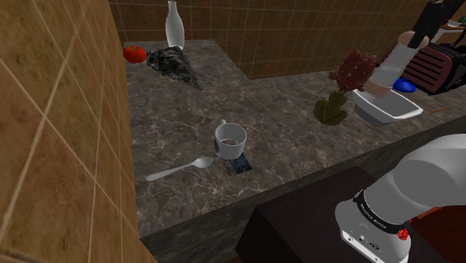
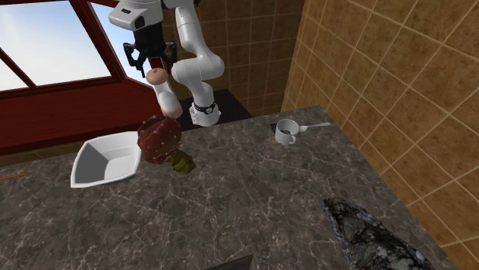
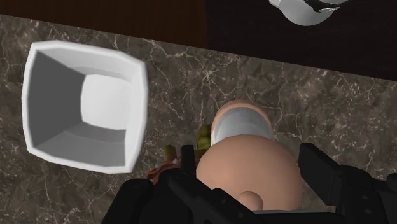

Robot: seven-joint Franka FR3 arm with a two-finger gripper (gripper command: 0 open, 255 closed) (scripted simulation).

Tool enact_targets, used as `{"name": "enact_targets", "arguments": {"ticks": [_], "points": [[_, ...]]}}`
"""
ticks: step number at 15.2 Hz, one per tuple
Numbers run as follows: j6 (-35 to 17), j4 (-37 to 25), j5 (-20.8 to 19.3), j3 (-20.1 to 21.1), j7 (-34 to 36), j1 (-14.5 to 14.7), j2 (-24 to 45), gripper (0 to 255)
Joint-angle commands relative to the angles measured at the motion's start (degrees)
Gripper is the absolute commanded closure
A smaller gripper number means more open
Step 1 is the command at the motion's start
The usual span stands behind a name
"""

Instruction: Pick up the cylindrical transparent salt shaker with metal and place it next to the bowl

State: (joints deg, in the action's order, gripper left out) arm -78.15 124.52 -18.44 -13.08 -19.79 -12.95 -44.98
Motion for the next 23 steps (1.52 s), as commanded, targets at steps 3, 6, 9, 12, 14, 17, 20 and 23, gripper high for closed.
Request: {"name": "enact_targets", "arguments": {"ticks": [3, 6, 9, 12, 14, 17, 20, 23], "points": [[-2.53, 3.74, -0.4, -0.46, 0.48, -0.15, -1.23, 255], [-4.46, 6.58, -0.69, -0.78, 0.91, -0.26, -2.11, 255], [-6.41, 9.35, -1.02, -1.14, 1.32, -0.39, -2.9, 255], [-8.38, 12.03, -1.38, -1.52, 1.73, -0.52, -3.59, 255], [-9.7, 13.78, -1.63, -1.8, 2.0, -0.61, -4.01, 255], [-11.7, 16.35, -2.05, -2.23, 2.4, -0.76, -4.54, 255], [-13.74, 18.84, -2.5, -2.69, 2.79, -0.93, -4.97, 255], [-15.82, 21.26, -2.99, -3.19, 3.18, -1.1, -5.28, 255]]}}
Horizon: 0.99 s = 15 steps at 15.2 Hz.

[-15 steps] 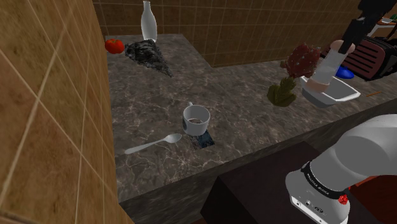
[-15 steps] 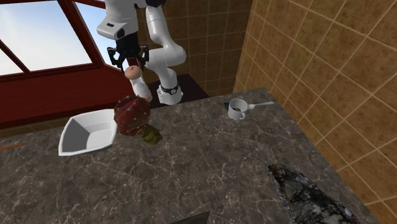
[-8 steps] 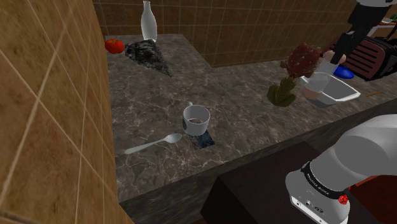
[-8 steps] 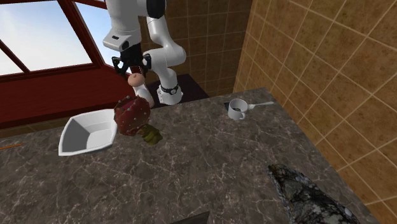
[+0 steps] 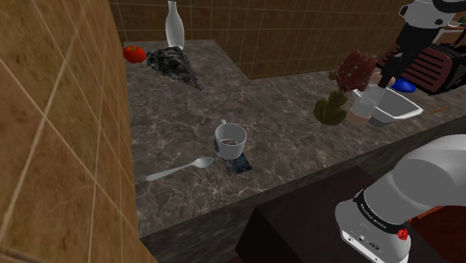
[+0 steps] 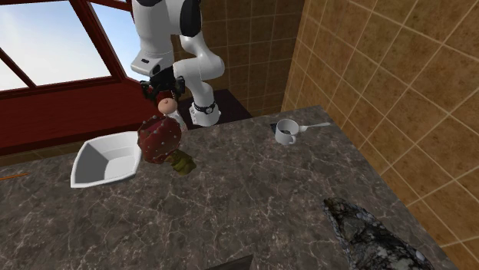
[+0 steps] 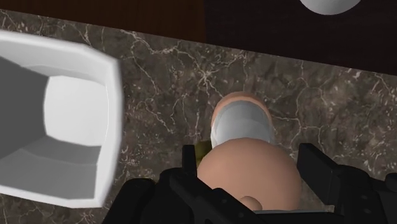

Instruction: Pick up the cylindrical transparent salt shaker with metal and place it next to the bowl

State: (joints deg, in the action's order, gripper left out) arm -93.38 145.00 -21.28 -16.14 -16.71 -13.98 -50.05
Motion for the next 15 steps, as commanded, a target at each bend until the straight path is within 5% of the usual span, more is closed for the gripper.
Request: {"name": "enact_targets", "arguments": {"ticks": [1, 15], "points": [[-1.3, 1.57, -0.33, -0.31, 0.24, -0.14, -0.29, 255], [-12.43, 12.2, -3.45, -3.27, 2.21, -1.2, 0.37, 255]]}}
